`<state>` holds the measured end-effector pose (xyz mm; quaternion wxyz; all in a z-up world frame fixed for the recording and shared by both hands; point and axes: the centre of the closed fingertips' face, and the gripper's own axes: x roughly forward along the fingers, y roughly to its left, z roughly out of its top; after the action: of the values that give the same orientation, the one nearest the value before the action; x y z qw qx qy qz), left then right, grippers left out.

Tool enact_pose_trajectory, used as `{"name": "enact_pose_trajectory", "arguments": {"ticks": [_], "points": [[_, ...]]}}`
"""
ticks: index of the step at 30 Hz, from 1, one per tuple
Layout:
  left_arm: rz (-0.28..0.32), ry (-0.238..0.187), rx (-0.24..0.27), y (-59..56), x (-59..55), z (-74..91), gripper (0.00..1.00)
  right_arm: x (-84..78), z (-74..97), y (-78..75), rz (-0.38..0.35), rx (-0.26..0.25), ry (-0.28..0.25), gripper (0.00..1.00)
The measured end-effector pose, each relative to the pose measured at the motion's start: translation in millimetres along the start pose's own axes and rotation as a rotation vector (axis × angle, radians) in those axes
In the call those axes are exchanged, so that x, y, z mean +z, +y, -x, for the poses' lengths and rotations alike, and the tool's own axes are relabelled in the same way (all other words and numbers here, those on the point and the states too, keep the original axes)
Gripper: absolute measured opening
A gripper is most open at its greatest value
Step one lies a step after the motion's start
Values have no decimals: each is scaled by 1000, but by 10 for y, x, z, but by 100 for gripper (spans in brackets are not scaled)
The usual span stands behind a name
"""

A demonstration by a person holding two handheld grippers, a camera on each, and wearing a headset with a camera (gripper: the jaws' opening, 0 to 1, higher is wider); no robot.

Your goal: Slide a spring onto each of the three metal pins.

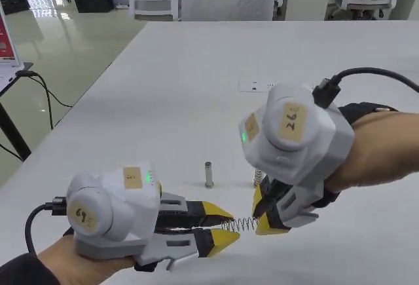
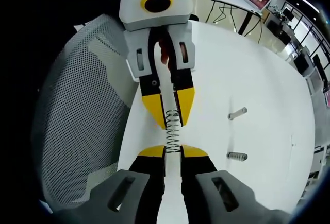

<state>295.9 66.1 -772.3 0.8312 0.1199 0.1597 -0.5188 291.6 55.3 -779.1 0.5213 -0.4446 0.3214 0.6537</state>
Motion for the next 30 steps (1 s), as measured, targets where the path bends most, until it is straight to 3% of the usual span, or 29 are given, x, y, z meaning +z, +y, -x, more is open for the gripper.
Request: {"name": "enact_pose_trajectory", "arguments": {"ticks": [12,20,25,30], "points": [[3,4,5,9,-14,2,3,115,134,-3,0,-13,-39,7],[5,5,11,24,-20,9,3,249,205,-20,20,-26,-74,7],[4,7,11,23,-24,6,3,388,250,-27,26,-29,-126,8],[-1,9,12,27,-25,8,3,456,230,-14,38,-31,-136,8]]}}
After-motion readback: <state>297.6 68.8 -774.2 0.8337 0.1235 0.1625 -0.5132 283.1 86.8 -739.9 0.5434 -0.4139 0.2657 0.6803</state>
